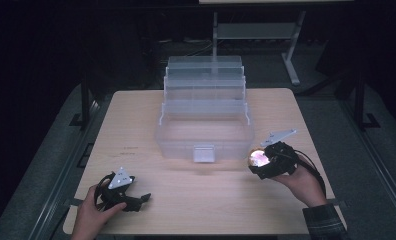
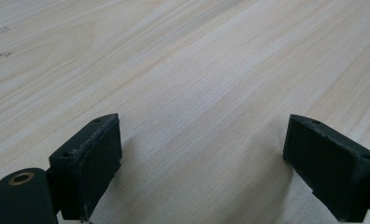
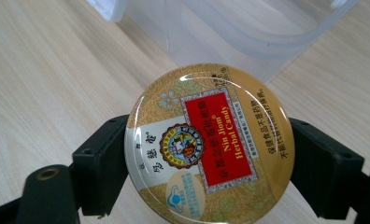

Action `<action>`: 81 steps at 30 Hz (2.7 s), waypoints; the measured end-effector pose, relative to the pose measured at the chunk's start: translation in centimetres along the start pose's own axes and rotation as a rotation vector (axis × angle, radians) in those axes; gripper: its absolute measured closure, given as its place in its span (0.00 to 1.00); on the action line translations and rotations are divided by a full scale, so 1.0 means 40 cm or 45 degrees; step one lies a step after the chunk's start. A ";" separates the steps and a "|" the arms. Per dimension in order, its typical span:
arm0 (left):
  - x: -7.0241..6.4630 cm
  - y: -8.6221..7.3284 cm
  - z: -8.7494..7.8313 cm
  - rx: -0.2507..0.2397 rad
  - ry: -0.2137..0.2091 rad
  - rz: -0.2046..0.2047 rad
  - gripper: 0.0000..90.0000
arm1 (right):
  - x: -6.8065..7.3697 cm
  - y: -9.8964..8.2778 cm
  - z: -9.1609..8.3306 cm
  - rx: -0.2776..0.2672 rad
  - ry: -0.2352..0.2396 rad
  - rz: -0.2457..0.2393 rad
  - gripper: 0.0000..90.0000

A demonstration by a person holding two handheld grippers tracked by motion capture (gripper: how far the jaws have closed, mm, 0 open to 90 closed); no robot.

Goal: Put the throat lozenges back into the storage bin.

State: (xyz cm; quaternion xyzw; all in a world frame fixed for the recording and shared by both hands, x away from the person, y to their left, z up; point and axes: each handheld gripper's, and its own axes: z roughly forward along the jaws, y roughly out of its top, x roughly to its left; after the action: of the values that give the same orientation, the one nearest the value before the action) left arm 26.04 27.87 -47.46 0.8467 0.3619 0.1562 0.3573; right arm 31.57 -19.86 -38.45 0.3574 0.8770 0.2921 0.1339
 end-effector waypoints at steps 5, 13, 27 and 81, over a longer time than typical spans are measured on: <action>0.000 0.000 0.000 0.000 0.000 0.000 0.12 | -0.003 0.011 -0.008 -0.006 -0.003 -0.006 0.22; 0.000 0.000 0.000 -0.001 0.000 -0.001 0.12 | -0.012 0.027 -0.020 -0.013 -0.002 -0.004 0.22; -0.001 0.000 0.001 -0.004 0.000 -0.006 0.12 | -0.033 0.063 -0.027 -0.031 -0.001 0.000 0.22; 0.000 0.000 0.000 0.000 -0.001 -0.002 0.12 | -0.083 0.235 0.050 -0.047 -0.025 0.024 0.21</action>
State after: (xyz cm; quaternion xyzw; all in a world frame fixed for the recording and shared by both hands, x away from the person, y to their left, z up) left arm 26.03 27.86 -47.46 0.8464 0.3626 0.1556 0.3576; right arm 39.98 -15.98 -34.23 0.3661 0.8666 0.3059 0.1463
